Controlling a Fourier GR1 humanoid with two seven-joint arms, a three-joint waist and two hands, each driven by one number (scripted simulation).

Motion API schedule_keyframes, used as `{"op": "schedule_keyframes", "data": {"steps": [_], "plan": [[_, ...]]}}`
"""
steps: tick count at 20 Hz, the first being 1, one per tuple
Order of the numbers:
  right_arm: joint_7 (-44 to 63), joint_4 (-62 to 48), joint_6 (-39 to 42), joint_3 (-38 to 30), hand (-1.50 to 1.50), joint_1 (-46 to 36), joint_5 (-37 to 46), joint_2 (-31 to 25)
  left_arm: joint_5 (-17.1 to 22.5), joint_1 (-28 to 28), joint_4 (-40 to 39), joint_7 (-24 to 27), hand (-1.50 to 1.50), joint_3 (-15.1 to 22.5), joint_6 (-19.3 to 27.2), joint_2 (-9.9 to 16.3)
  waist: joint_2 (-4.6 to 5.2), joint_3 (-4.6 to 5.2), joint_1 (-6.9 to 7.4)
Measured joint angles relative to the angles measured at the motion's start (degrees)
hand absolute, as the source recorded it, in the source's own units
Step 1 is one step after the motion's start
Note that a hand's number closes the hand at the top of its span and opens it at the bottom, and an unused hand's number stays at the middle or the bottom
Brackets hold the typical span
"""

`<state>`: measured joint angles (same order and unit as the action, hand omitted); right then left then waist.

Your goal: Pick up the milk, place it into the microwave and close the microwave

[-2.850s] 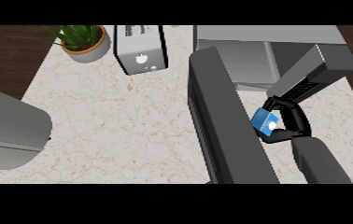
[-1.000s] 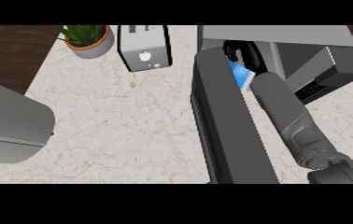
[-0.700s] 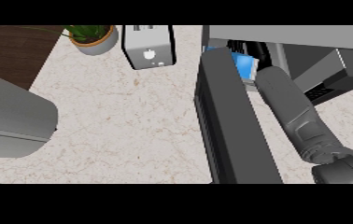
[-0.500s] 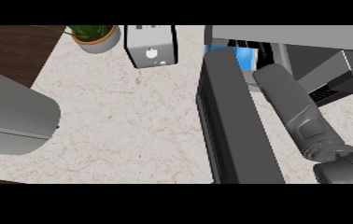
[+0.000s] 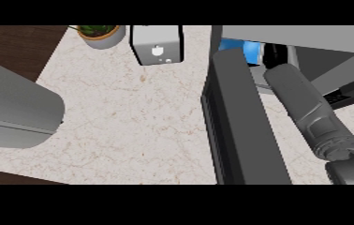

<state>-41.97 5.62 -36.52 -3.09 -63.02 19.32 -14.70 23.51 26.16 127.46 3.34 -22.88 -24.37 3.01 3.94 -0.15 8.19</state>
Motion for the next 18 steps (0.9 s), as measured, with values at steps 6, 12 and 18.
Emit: {"op": "schedule_keyframes", "data": {"steps": [6, 12, 18], "plan": [[4.9, -2.5, -6.6, 1.3, -1.50, 0.1, 2.0, -1.1, -2.0, -1.2, -1.2, 0.6, -1.50, -0.2, -0.1, 0.6, 0.59, -0.08, 0.89], [2.4, -1.8, -4.1, 1.9, -1.50, -0.8, 2.7, -0.4, -3.5, -2.4, -2.3, 0.3, -1.50, 0.8, -0.5, 1.3, 0.65, -0.19, 0.94], [-0.3, -1.6, 0.9, 1.5, -1.50, -1.2, 2.4, 0.4, -4.7, -3.9, -3.9, 0.6, -1.50, 2.6, -2.4, 2.2, 0.51, -0.16, 0.51]]}}
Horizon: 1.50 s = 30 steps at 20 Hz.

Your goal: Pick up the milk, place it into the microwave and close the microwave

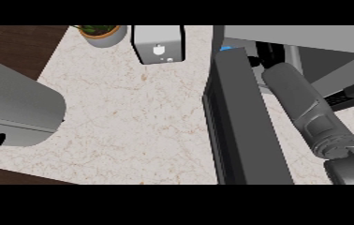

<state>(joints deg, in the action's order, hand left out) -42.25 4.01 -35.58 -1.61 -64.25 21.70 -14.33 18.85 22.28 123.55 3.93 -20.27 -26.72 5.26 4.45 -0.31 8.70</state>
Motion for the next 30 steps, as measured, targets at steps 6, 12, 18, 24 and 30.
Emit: {"op": "schedule_keyframes", "data": {"steps": [6, 12, 18, 24, 30], "plan": [[-3.0, 0.1, 8.0, -2.5, -1.50, 0.4, -2.4, 1.1, -0.5, -0.7, -0.8, 0.0, -1.50, 2.8, -2.0, 0.1, -0.43, -0.04, -1.06], [-6.5, 0.4, 16.8, -6.3, -1.50, 2.2, -6.3, 1.8, -1.5, -1.5, -1.3, 0.0, -1.50, 5.8, -3.3, -0.5, -1.01, -0.05, -2.34], [-8.7, 0.2, 26.1, -9.7, -1.50, 4.4, -9.8, 2.0, -3.7, -3.0, -2.3, -0.4, 1.50, 9.6, -3.7, -1.9, -1.77, 0.02, -3.70], [-10.8, -0.1, 37.3, -11.9, -1.50, 8.3, -12.3, 1.3, -5.9, -4.1, -2.2, -2.4, 1.50, 13.8, -3.2, -3.5, -2.66, 0.07, -5.26], [-12.8, 0.9, 45.0, -12.4, -1.50, 13.6, -13.3, 1.4, -9.0, -6.1, -2.3, -5.6, 1.50, 20.8, 0.3, -4.8, -3.41, 0.15, -6.63]]}}
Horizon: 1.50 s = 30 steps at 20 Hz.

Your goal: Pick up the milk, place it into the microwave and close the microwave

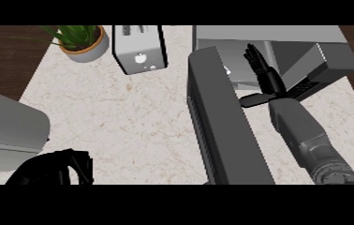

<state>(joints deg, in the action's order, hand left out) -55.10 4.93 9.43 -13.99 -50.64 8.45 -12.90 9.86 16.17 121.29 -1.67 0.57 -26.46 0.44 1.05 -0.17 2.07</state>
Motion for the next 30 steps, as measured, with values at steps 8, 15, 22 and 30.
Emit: {"op": "schedule_keyframes", "data": {"steps": [8, 15, 22, 30], "plan": [[-0.1, 4.5, 2.5, 1.2, -1.50, 7.4, 0.0, -0.9, -2.8, -3.0, -2.2, -2.5, 1.50, 6.8, 3.2, -0.1, -0.73, 0.10, -1.37], [-0.6, 10.4, 4.4, 2.7, -1.50, 15.6, -0.4, -2.2, -9.6, -9.5, -8.5, -0.9, 1.50, 14.1, 9.2, -0.3, -1.31, 0.17, -2.25], [-0.3, 17.1, 6.5, 4.0, -1.50, 22.6, -1.6, -5.0, -14.8, -18.7, -18.8, 1.0, 1.50, 21.5, 14.2, -0.4, -1.28, 0.14, -2.84], [0.1, 25.3, 8.1, 5.4, -1.50, 30.3, -3.7, -9.0, -17.0, -27.7, -37.7, 5.9, 1.50, 29.8, 22.2, -0.4, -1.05, 0.20, -4.23]]}}
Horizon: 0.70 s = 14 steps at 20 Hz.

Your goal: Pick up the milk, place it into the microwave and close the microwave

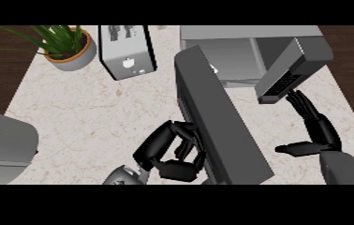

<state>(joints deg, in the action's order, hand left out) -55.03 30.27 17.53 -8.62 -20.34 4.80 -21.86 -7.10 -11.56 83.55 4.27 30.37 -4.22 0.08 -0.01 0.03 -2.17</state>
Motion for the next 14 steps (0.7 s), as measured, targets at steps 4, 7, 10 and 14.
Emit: {"op": "schedule_keyframes", "data": {"steps": [4, 7, 10, 14], "plan": [[0.9, 5.9, 1.4, 1.4, -1.50, 2.5, -1.4, -1.7, -0.1, -3.8, -9.2, 5.1, 1.50, 2.7, 5.5, 0.1, 0.01, 0.07, -0.89], [2.0, 9.4, 3.4, 2.3, -1.50, 3.3, -3.4, -2.9, 1.5, -5.9, -14.2, 9.4, 1.50, 5.0, 10.6, 0.1, 0.14, 0.10, -1.50], [3.4, 13.2, 5.0, 3.0, -1.50, 3.8, -6.0, -3.1, 4.2, -7.9, -18.4, 13.7, 1.50, 6.9, 15.2, 0.1, 0.27, 0.15, -2.38], [6.1, 18.2, 7.1, 4.2, -1.50, 4.3, -9.3, -3.8, 8.7, -10.4, -22.9, 16.8, 1.50, 10.3, 20.7, 0.2, 0.45, 0.21, -3.83]]}}
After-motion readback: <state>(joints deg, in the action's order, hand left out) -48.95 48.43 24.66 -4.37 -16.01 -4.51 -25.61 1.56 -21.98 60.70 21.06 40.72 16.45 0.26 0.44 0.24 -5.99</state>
